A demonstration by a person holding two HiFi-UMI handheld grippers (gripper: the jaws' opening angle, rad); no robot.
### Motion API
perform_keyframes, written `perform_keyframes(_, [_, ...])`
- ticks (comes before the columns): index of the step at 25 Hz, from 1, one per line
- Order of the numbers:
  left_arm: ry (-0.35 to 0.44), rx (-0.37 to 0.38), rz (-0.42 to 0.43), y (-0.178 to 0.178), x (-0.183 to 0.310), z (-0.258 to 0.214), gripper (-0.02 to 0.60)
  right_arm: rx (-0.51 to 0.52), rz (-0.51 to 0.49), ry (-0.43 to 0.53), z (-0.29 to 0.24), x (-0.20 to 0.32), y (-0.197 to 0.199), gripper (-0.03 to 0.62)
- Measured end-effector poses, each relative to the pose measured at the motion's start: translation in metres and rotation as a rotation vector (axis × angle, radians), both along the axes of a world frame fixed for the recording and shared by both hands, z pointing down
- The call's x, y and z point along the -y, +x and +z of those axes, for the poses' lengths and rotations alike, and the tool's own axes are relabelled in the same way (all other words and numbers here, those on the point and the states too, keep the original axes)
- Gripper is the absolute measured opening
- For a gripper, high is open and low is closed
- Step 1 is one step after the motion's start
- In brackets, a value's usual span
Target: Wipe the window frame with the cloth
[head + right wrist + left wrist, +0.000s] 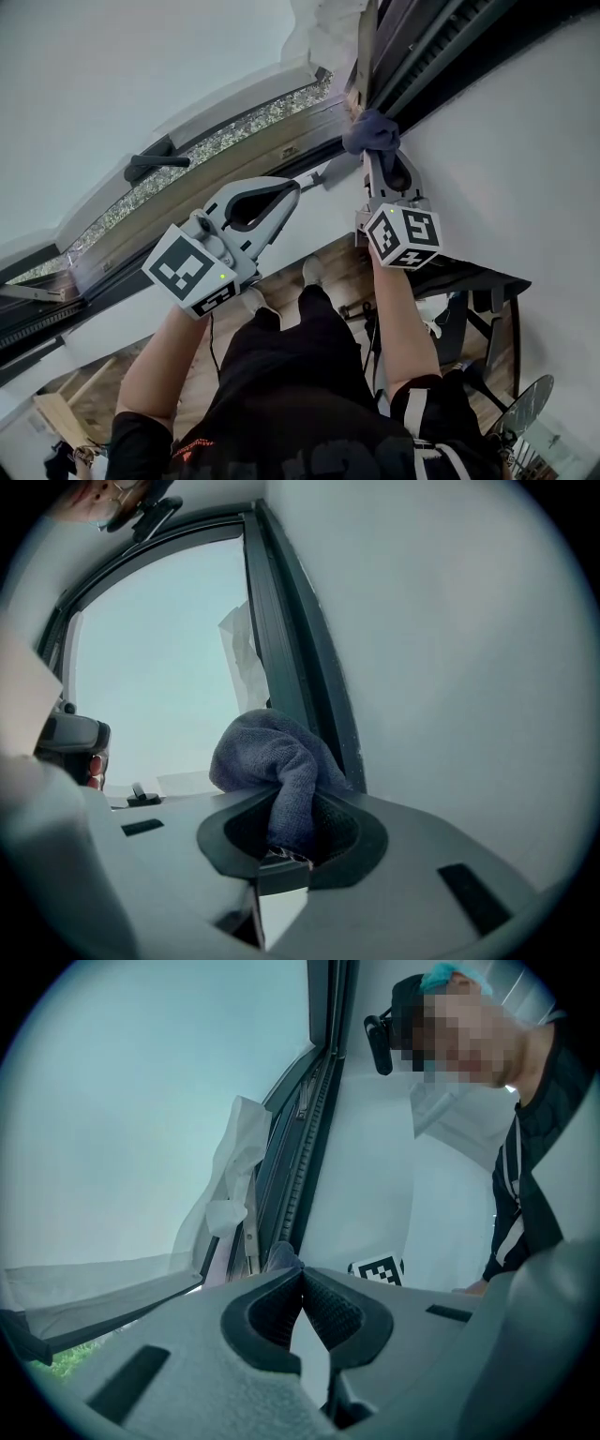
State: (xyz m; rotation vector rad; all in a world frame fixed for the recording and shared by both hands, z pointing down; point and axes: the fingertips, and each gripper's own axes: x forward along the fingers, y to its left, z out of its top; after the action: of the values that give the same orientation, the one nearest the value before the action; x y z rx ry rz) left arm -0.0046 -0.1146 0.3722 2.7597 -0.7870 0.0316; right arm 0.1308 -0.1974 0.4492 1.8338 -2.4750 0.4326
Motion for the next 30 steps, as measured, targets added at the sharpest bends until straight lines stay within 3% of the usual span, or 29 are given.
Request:
perform_keyframes(21, [-0.023,0.018,-0.012,-0.010,-0.015,0.010,0.018,-0.030,0.008,-0.155,0.075,-0.007,0.001,0.066])
perform_keyframes(26, [-0.011,0.008,-0.025,-0.017,-0.017,0.000,0.018,-0.044,0.004,-0.157,0.067,-0.025,0.003,0.066])
perform_keyframes(30, [0.019,-0.010,-0.024,-0.016,-0.016,-0.016,0.018,-0.059,0.003,-0.095,0.033,-0.033,0.006,0.066])
